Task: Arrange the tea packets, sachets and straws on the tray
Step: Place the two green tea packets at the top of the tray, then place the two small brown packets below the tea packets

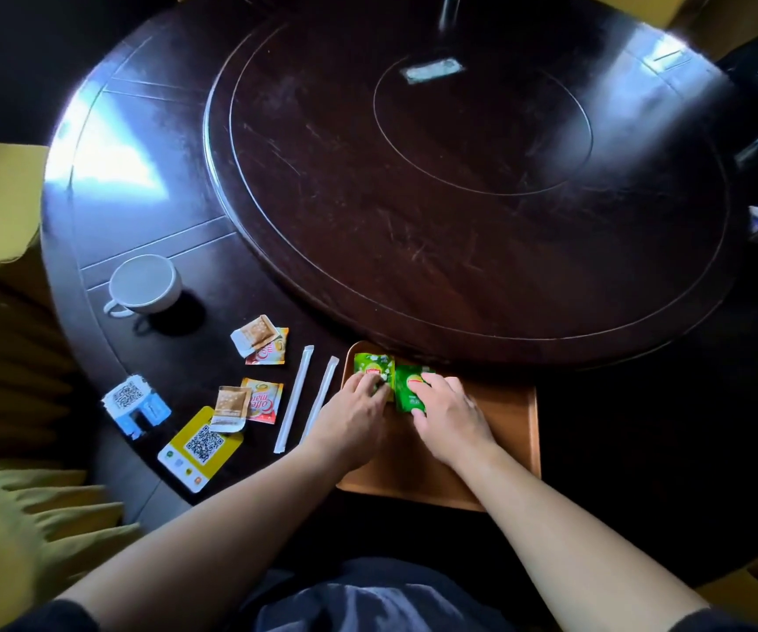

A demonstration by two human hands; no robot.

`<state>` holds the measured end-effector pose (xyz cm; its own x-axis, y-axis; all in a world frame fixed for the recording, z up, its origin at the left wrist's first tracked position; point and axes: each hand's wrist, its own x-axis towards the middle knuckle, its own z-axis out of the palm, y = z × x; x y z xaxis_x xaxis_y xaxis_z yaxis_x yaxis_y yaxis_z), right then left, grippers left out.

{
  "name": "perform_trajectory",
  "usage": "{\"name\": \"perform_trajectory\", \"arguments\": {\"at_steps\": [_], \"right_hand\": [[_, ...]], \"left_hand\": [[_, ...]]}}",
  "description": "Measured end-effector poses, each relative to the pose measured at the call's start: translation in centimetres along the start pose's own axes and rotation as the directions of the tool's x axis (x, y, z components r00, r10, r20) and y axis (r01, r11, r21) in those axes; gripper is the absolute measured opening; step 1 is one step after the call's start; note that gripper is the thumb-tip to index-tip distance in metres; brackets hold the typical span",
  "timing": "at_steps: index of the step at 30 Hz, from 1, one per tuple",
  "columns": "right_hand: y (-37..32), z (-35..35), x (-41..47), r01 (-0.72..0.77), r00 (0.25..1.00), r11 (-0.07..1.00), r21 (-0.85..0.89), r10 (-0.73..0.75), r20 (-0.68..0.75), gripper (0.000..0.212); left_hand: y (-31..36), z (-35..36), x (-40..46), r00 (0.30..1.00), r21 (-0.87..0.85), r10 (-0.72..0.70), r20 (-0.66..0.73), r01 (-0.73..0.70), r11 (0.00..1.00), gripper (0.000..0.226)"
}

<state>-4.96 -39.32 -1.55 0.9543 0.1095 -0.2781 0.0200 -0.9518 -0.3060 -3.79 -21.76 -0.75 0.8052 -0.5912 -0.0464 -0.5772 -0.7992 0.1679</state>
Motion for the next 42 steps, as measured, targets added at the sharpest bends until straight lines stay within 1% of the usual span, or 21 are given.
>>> {"name": "perform_trajectory", "arguments": {"at_steps": [4,6,8,13,19,22,24,27,30,33,35,39,42], "right_hand": [[-0.1,0.1,1.0,-0.021,0.998,1.0,-0.02,0.02,-0.052,0.044],[-0.2,0.1,1.2,-0.024,0.998,0.999,-0.038,0.022,-0.059,0.043],[-0.3,0.0,1.3,-0.029,0.998,0.998,-0.05,0.026,-0.059,0.043],[-0.4,-0.1,1.1,-0.044,0.998,0.999,-0.026,0.043,-0.046,0.042],[-0.5,-0.4,0.9,-0.072,0.996,0.997,0.005,0.072,-0.043,0.042],[-0.6,-0.7,0.8,-0.085,0.996,0.996,0.011,0.085,-0.037,0.042],[-0.8,-1.0,0.7,-0.094,0.995,0.996,0.011,0.094,-0.041,0.041],[-1.3,-1.4,0.8,-0.093,0.995,0.996,-0.007,0.093,-0.042,0.038],[-2.6,-1.8,1.1,-0.081,0.996,0.997,-0.013,0.08,-0.042,0.03],[-4.6,-2.0,1.7,-0.047,0.999,0.999,0.005,0.047,-0.024,0.028],[-6.2,-1.8,2.1,-0.017,1.0,1.0,0.024,0.017,-0.007,0.029],[-9.8,-1.1,3.1,0.054,0.997,0.997,0.058,-0.056,0.051,0.029],[-12.4,-0.5,4.3,0.107,0.988,0.992,0.061,-0.113,0.106,0.032]], "left_hand": [[-0.1,-0.5,0.2,0.997,-0.041,-0.057,0.047,0.059,0.997,0.043],[-0.1,-0.3,0.3,0.996,-0.085,-0.077,0.045,0.081,0.993,0.044],[0.0,-0.3,0.3,0.995,-0.095,-0.096,0.037,0.1,0.99,0.046],[0.4,-1.0,0.5,0.996,-0.114,-0.084,0.012,0.085,0.99,0.046],[0.0,-0.6,0.5,0.995,-0.167,-0.094,0.02,0.096,0.981,0.044],[-0.5,-0.7,0.5,0.992,-0.214,-0.102,0.067,0.114,0.97,0.046],[-1.1,-0.8,0.3,0.992,-0.235,-0.103,0.075,0.118,0.965,0.043],[-2.6,-1.6,-0.5,0.988,-0.284,-0.144,0.048,0.152,0.947,0.04],[-4.9,-2.3,-2.2,0.973,-0.32,-0.231,0.019,0.225,0.92,0.034],[-7.8,-2.6,-4.5,0.933,-0.342,-0.358,0.018,0.342,0.875,0.03],[-9.7,-2.7,-6.1,0.882,-0.33,-0.468,0.049,0.457,0.826,0.032],[-12.8,-2.4,-9.6,0.764,-0.318,-0.642,0.07,0.627,0.711,0.049],[-14.2,-2.4,-11.2,0.681,-0.333,-0.723,0.118,0.713,0.617,0.065]]}}
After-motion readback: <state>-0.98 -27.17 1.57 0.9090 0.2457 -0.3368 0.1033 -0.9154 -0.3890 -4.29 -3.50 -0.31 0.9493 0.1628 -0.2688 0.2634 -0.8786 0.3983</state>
